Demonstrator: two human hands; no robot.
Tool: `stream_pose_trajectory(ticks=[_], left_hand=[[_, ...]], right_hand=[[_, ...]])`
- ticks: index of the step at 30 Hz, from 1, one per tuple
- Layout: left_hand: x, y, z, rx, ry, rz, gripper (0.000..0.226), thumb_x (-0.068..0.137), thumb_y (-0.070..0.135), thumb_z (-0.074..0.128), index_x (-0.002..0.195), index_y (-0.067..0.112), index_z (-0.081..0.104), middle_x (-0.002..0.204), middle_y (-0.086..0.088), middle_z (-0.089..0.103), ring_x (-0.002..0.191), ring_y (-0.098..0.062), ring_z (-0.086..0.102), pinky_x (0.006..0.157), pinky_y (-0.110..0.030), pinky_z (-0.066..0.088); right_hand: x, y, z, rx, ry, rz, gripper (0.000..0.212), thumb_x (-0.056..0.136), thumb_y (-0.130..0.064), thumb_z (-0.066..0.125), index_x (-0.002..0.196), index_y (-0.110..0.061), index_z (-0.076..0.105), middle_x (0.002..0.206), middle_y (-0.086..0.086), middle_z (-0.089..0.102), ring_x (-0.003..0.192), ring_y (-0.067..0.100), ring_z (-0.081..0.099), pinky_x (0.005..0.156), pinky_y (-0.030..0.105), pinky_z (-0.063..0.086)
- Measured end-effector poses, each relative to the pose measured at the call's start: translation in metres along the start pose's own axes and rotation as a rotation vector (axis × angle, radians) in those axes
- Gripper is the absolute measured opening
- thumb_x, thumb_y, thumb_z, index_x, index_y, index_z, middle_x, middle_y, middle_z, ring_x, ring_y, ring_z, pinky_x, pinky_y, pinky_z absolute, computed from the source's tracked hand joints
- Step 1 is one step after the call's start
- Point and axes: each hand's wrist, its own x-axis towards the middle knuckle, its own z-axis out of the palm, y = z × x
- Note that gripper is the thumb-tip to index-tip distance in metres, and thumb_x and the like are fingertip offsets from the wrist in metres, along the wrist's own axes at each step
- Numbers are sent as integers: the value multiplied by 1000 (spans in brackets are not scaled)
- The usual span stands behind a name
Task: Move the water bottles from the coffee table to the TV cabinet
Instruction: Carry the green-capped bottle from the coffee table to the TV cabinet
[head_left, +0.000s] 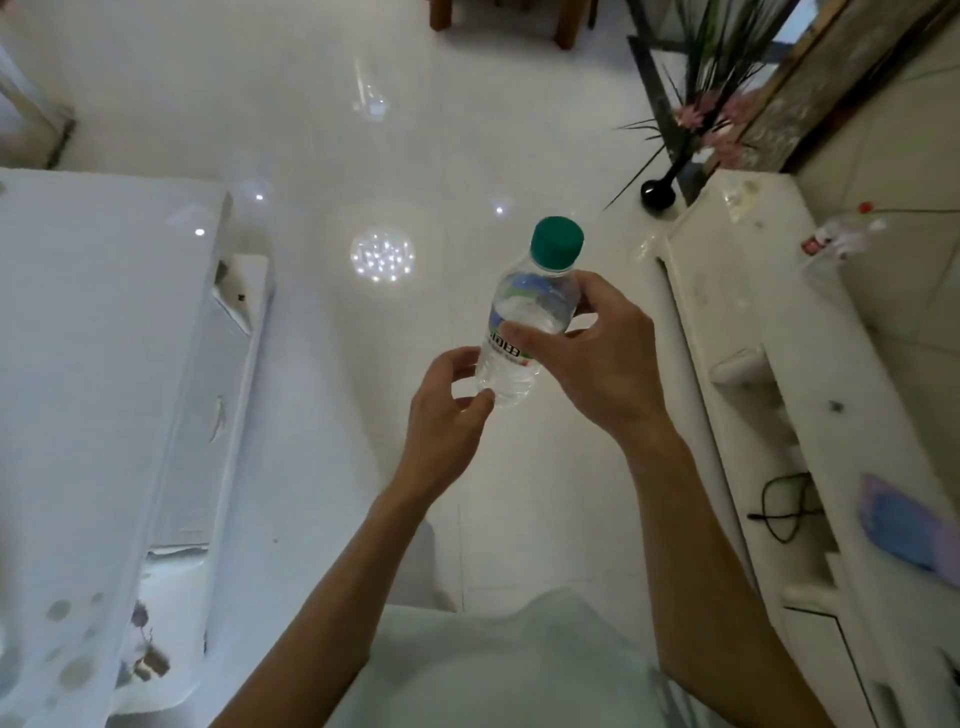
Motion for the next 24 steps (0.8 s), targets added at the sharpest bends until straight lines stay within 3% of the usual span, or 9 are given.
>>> stream_pose_trajectory(ticks=[5,13,19,24], left_hand=[[87,13,6,-28,-99,-7,36,91,18,61,126,15,53,124,1,61,107,-7,58,76,-5,46],[196,46,25,-5,-249,44,31,91,15,60,122,16,56,120,1,63,104,-8,60,73,-2,47],[236,69,85,52,-401,64,32,92,16,59,124,15,55,121,1,62,105,-8,60,72,-4,48],[264,91,156,86,-496,85,33,91,13,59,124,13,55,121,-1,62,107,-12,59,78,-10,48]], right_hand=[[75,-1,1,-40,42,99,62,74,-46,78,125,-18,57,116,-2,66,101,13,62,93,35,55],[158,8,-16,-46,161,184,63,73,-45,78,124,-17,57,117,-5,65,98,7,60,91,24,52],[189,48,-59,50,269,339,56,69,-47,81,117,-24,61,108,-10,67,96,7,65,89,32,56],[218,99,-106,58,343,392,51,69,-48,80,112,-26,64,95,-18,65,90,-3,62,86,22,52]])
